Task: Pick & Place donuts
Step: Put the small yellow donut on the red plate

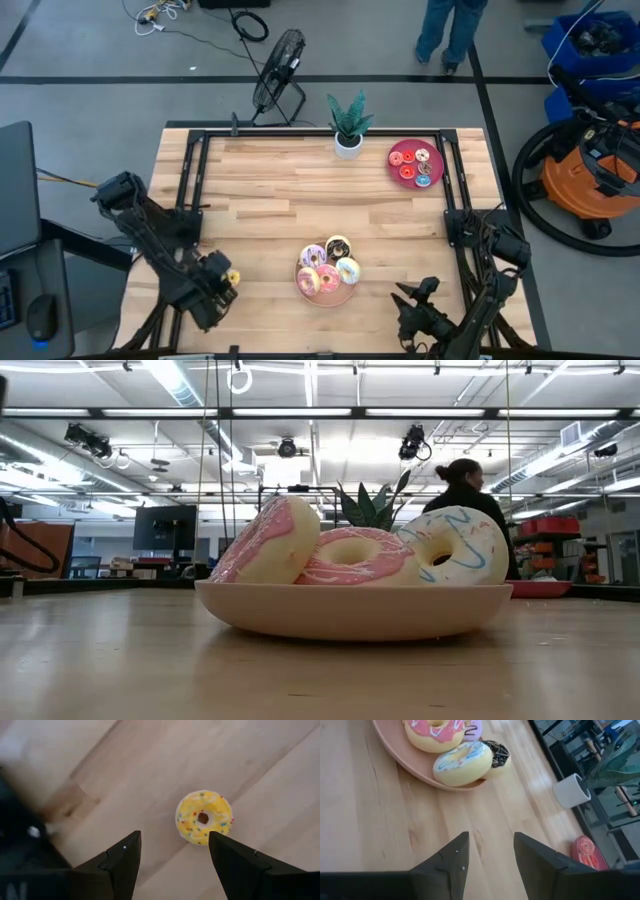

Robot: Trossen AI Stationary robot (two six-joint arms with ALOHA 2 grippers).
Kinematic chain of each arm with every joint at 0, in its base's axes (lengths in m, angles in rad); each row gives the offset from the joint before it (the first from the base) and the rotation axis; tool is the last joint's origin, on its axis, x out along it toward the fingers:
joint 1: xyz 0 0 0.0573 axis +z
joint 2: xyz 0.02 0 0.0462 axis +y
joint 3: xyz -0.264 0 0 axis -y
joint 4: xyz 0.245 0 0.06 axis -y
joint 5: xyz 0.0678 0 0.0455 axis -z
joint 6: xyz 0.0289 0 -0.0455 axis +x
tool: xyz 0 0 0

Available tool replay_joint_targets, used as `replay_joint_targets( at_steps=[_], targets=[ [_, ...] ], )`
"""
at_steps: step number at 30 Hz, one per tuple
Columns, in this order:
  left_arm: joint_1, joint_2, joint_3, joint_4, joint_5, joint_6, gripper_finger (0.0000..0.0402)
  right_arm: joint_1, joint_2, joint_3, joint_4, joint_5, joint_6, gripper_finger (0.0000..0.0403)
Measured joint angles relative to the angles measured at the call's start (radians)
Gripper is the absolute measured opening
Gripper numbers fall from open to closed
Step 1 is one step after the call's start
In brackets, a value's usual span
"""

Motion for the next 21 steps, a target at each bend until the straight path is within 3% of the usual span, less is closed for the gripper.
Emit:
replay_joint_targets(
  at_steps=[6, 10, 14, 21],
  targets=[
    [-0.093, 0.000, -0.113, 0.133, -0.133, -0.253, 0.0229, 0.000, 0.000, 0.000, 0.004, 0.007, -0.001, 0.0164],
    [-0.105, 0.000, -0.206, 0.229, -0.151, -0.362, 0.0202, 0.000, 0.000, 0.000, 0.004, 0.007, -0.015, 0.0164],
    [-0.106, -0.004, -0.263, 0.336, -0.177, -0.363, 0.0175, -0.001, 0.000, 0.000, 0.005, 0.007, -0.019, 0.0164],
    [-0.103, 0.000, -0.245, 0.366, -0.223, -0.313, 0.0129, -0.005, 0.000, 0.000, 0.006, 0.007, -0.026, 0.0164]
  ],
)
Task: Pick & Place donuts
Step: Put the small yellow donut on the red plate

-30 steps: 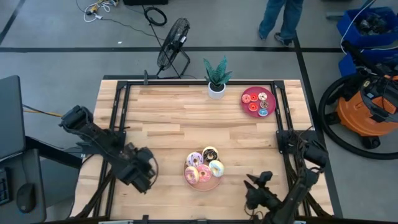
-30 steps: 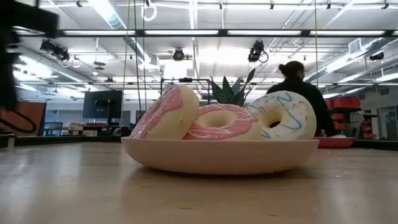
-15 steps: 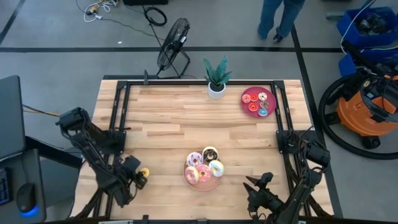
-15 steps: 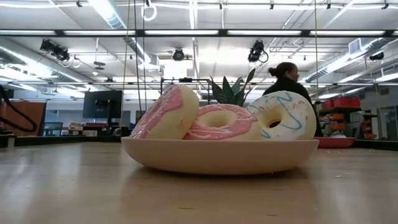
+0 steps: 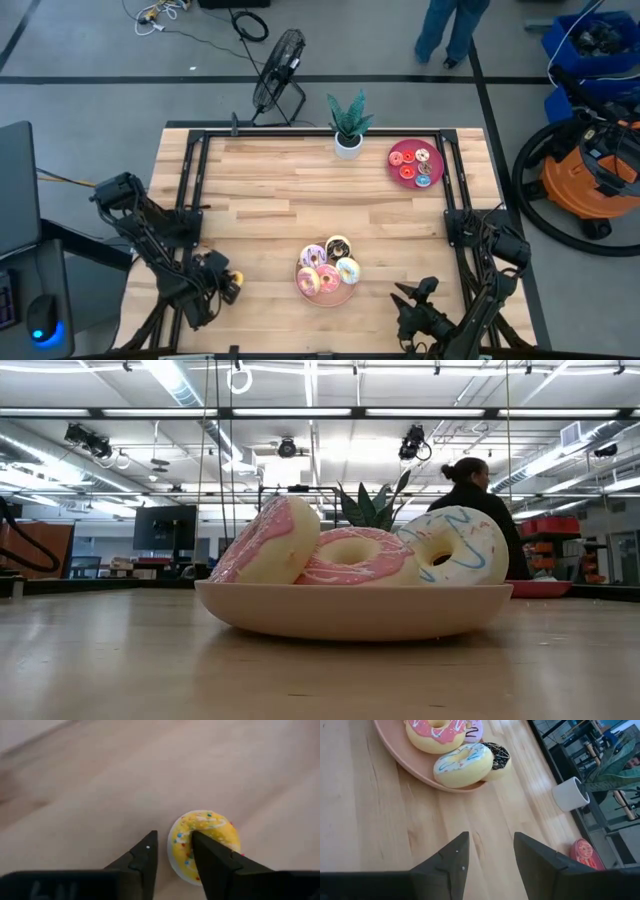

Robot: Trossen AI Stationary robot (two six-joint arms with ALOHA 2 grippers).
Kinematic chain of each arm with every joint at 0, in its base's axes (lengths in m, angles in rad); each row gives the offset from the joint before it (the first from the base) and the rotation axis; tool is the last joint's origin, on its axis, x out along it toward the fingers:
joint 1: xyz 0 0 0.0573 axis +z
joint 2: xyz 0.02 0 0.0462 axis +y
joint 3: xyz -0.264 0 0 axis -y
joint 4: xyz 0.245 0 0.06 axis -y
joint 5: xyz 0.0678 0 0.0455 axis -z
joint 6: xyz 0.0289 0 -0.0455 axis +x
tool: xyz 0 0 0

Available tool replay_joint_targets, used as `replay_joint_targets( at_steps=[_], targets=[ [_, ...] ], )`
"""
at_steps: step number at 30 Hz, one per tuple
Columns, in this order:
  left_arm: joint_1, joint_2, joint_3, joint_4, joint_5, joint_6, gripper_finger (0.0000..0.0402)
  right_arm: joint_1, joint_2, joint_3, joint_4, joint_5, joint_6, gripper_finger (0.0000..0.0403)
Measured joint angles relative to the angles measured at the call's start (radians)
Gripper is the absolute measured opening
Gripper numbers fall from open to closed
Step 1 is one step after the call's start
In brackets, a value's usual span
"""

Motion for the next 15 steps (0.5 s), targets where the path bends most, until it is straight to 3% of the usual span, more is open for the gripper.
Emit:
replay_joint_targets(
  at_steps=[4, 8, 11, 15],
  targets=[
    [0.007, 0.000, 0.048, 0.001, -0.057, 0.079, 0.0078, 0.000, 0.000, 0.000, 0.000, 0.019, -0.001, 0.0164],
    [0.045, 0.000, 0.119, 0.000, -0.183, 0.219, 0.0020, -0.012, 0.000, 0.000, 0.000, 0.091, -0.032, 0.0164],
    [0.093, 0.000, 0.180, -0.001, -0.273, 0.378, 0.0006, -0.033, 0.000, 0.000, 0.000, 0.113, -0.056, 0.0164],
    [0.154, 0.000, 0.249, -0.002, -0.200, 0.597, 0.0008, -0.055, 0.000, 0.000, 0.005, 0.098, -0.061, 0.0164]
  ],
)
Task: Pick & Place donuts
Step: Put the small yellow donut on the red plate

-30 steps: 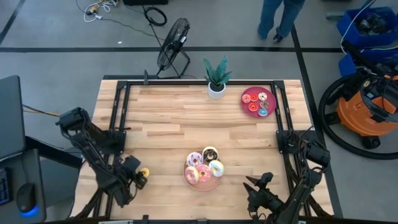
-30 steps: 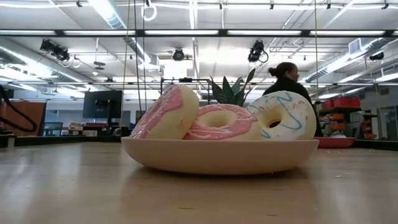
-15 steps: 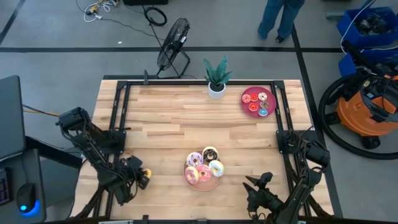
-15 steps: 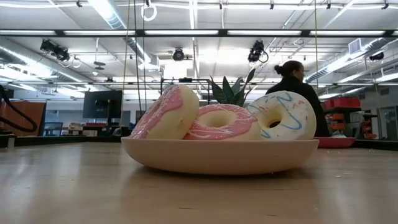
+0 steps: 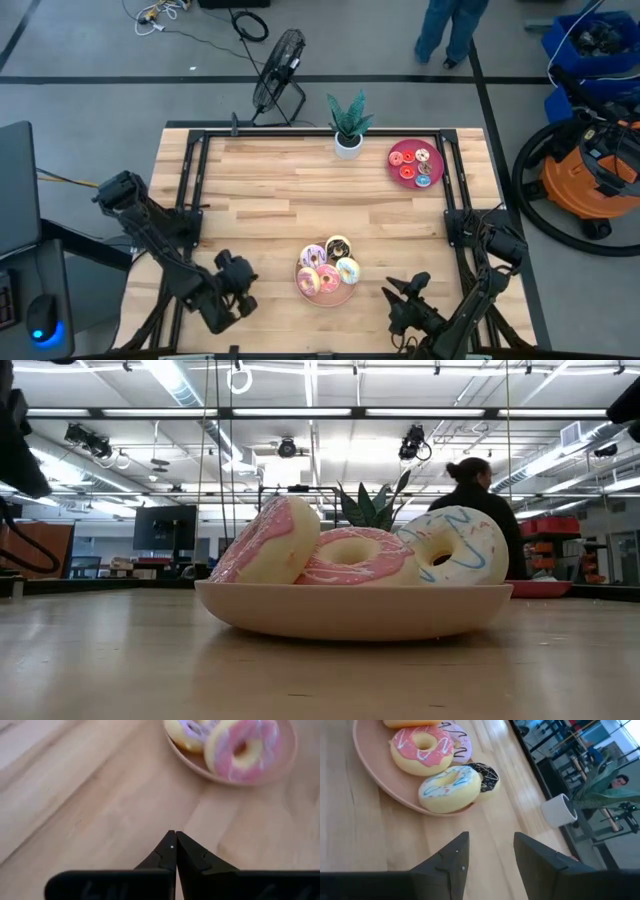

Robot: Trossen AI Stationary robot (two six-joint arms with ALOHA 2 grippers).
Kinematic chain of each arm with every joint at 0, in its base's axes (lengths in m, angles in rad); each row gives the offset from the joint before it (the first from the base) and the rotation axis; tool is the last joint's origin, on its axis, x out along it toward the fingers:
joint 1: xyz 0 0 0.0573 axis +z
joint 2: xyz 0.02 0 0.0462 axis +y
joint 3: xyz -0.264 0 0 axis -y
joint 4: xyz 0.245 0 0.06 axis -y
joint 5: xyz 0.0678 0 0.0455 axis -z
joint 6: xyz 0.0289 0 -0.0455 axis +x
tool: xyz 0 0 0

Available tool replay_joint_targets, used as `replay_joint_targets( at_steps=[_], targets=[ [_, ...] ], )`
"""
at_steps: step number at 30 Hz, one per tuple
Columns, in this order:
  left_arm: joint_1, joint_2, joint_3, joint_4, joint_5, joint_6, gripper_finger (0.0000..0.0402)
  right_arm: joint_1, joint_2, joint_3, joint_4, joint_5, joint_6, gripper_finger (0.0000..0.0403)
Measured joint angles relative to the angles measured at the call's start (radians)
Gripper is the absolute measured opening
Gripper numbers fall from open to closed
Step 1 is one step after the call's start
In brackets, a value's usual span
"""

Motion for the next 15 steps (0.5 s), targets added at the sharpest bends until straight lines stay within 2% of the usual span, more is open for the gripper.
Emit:
replay_joint_targets(
  at_steps=[3, 7, 10, 15],
  targets=[
    [0.016, 0.000, 0.024, 0.000, 0.107, 0.088, 0.0019, -0.003, 0.000, 0.000, 0.012, -0.007, 0.000, 0.0164],
    [0.007, 0.000, 0.027, -0.015, 0.205, 0.062, 0.0064, -0.003, 0.000, 0.000, 0.044, -0.012, -0.006, 0.0164],
    [-0.013, 0.000, 0.027, -0.061, 0.255, -0.021, 0.0117, -0.003, 0.000, 0.000, 0.087, -0.020, -0.052, 0.0164],
    [-0.058, 0.001, 0.024, -0.210, 0.259, -0.216, 0.0207, -0.003, 0.000, 0.000, 0.133, -0.022, -0.109, 0.0164]
  ],
)
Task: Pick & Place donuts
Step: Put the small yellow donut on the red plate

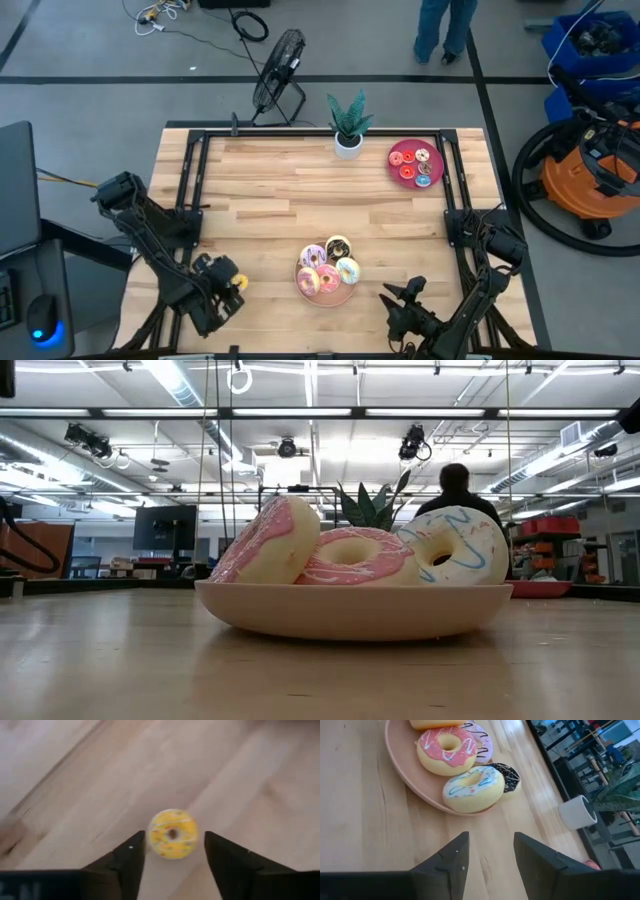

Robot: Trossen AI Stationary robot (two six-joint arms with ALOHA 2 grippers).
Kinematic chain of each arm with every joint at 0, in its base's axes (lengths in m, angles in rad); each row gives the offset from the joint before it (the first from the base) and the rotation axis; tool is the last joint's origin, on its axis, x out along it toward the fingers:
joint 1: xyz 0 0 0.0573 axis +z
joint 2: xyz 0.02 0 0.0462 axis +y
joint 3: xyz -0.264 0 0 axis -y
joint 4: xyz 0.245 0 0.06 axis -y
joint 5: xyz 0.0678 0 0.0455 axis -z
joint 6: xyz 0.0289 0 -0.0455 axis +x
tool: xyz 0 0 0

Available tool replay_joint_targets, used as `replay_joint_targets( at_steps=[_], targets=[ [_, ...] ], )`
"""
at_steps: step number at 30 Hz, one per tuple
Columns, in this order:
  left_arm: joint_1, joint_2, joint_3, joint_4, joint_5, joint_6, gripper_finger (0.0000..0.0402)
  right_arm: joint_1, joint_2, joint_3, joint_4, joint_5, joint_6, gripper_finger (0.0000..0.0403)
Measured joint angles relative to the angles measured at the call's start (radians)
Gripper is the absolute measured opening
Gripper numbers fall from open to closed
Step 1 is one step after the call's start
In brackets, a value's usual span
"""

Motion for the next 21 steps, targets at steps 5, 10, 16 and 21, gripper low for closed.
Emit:
replay_joint_targets(
  at_steps=[5, 10, 16, 21],
  targets=[
    [-0.023, 0.004, -0.092, 0.067, 0.022, -0.152, 0.0237, 0.000, 0.000, 0.000, 0.003, 0.000, -0.004, 0.0164],
    [-0.024, 0.004, -0.195, 0.232, 0.021, -0.179, 0.0211, 0.000, 0.000, 0.000, 0.004, 0.000, -0.005, 0.0164],
    [-0.017, 0.004, -0.227, 0.278, 0.019, -0.169, 0.0150, 0.000, 0.000, 0.000, 0.006, 0.000, -0.007, 0.0164],
    [-0.017, 0.004, -0.227, 0.300, 0.009, -0.117, 0.0079, 0.000, 0.000, 0.000, 0.006, 0.000, -0.014, 0.0164]
  ],
)
